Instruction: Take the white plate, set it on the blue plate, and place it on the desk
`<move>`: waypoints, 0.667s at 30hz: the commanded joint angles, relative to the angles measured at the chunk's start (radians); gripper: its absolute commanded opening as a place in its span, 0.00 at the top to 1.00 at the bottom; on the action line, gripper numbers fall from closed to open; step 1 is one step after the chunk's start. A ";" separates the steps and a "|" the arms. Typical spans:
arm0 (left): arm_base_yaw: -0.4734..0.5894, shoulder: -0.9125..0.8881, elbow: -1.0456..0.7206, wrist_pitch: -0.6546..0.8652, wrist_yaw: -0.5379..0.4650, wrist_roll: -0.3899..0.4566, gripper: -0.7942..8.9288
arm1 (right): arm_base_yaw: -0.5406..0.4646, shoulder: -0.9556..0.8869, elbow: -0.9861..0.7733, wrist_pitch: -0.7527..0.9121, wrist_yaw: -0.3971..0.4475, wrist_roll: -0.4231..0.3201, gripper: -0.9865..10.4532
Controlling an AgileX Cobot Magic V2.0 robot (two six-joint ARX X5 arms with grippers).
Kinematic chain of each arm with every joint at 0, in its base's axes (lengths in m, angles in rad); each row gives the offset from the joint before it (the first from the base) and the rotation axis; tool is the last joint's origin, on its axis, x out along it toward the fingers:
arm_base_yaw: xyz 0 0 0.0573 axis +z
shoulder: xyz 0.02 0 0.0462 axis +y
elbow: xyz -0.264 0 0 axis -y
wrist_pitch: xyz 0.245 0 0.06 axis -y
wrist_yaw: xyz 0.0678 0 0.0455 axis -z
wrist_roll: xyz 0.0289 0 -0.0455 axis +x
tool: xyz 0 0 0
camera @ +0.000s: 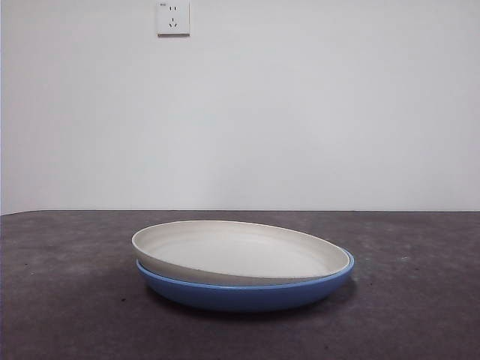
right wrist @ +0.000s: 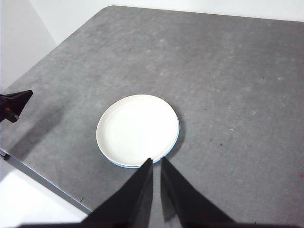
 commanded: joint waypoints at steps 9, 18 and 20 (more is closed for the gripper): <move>0.003 -0.034 -0.021 -0.002 -0.005 0.004 0.90 | 0.005 0.004 0.020 0.011 -0.002 -0.008 0.89; 0.003 -0.034 -0.021 -0.002 -0.005 0.004 0.90 | 0.005 0.004 0.020 0.011 -0.002 -0.008 0.89; 0.003 -0.034 -0.021 -0.002 -0.005 0.004 0.90 | 0.005 0.004 0.020 0.011 -0.002 -0.008 0.89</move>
